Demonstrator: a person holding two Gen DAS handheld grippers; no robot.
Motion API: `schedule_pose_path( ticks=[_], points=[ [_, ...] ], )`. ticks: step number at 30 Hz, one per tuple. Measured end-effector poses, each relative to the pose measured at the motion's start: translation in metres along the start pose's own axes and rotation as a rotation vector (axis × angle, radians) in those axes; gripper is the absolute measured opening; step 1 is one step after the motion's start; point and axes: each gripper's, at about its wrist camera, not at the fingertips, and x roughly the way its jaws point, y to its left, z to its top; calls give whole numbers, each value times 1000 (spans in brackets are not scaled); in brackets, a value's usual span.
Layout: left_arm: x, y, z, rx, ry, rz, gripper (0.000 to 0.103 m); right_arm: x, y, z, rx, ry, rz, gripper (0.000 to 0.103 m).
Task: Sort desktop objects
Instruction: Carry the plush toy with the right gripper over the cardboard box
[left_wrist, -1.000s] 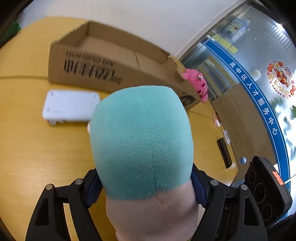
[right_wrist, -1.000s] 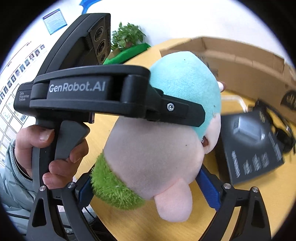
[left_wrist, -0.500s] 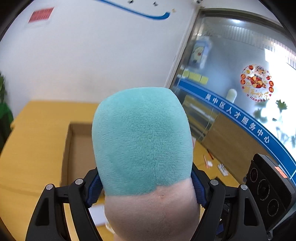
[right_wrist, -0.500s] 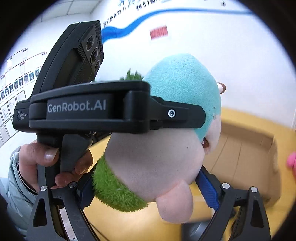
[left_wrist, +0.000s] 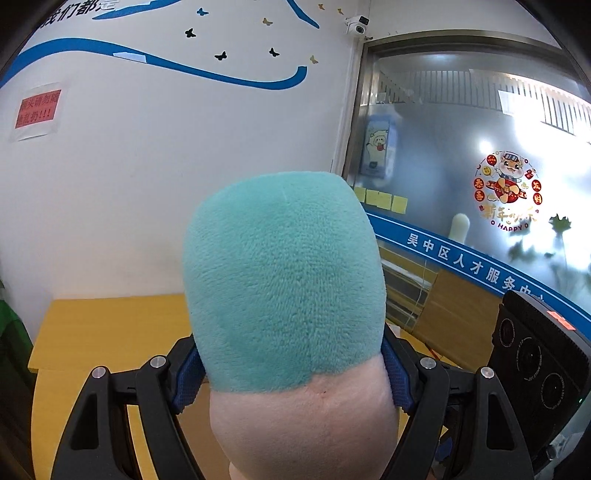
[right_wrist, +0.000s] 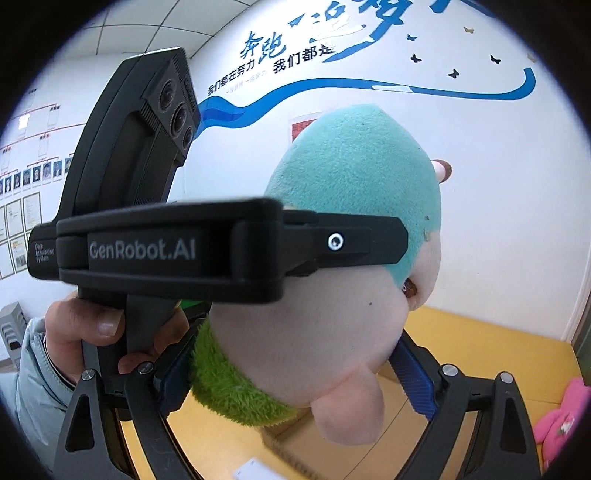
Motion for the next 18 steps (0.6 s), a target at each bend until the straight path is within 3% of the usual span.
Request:
schedule_pose_path(
  ticks=[4,8,13,18],
  points=[
    [40,43,8,-47,48,-8,83,22,-14,15,60,17,9,92],
    [91,93,-5,-115,138,-7,83,66,-48,7,134,63,15,89],
    [166,156,-47,-212,281,6,83,135,-87,-33,251,164,31,85],
    [235,206,-105,-294,431,32,82,202,-119,-100,401,288,55,83]
  ],
)
